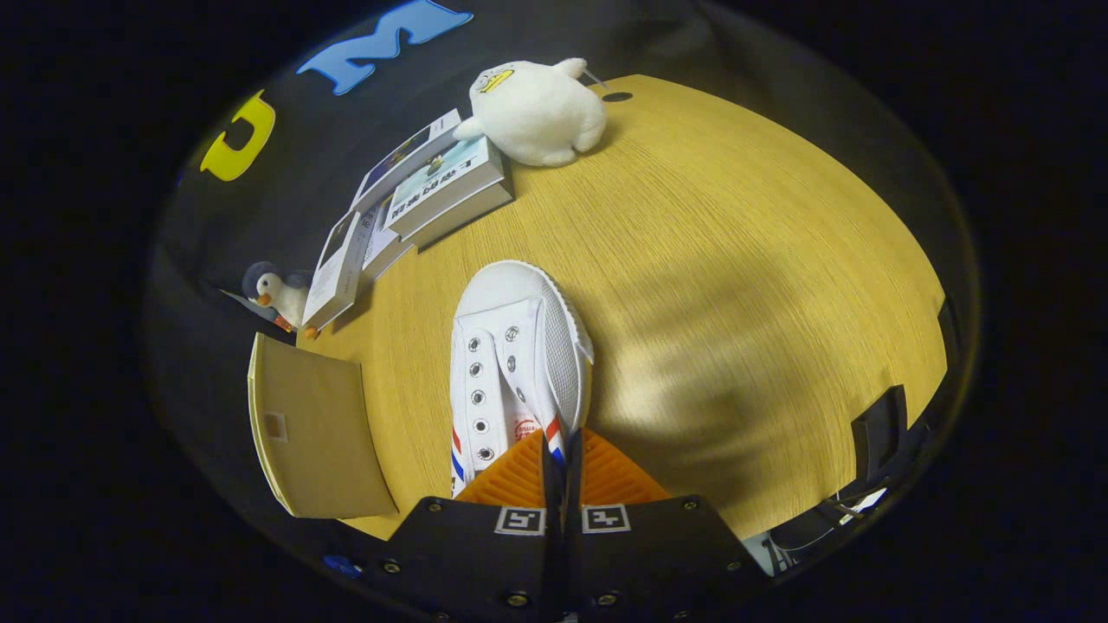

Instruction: Open the storage box then place both shoes into the box .Put the left shoe in first, then the right shoe, with the right side of both shoes facing outward in a uniform manner.

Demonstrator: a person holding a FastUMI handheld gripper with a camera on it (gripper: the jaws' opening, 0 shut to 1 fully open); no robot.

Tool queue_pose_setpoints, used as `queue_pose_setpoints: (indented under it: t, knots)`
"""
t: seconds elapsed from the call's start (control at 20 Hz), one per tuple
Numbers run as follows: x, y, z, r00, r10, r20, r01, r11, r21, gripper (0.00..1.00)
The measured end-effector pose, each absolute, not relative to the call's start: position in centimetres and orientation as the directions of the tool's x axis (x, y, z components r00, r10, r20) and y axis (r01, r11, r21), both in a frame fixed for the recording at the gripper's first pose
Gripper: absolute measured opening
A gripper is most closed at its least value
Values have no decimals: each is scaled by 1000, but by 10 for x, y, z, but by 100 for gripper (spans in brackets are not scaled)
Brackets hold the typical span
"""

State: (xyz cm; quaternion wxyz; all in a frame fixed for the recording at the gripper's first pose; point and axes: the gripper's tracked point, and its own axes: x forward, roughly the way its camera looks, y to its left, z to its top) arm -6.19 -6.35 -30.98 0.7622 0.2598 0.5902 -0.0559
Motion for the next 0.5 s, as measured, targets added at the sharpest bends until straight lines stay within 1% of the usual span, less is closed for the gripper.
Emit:
queue_pose_setpoints:
  t: [0.3,0.5]
  knots:
    - [-37,-16,-262,361,275,-891,341,850,400,1]
    - [-22,14,-238,377,285,-881,301,862,408,1]
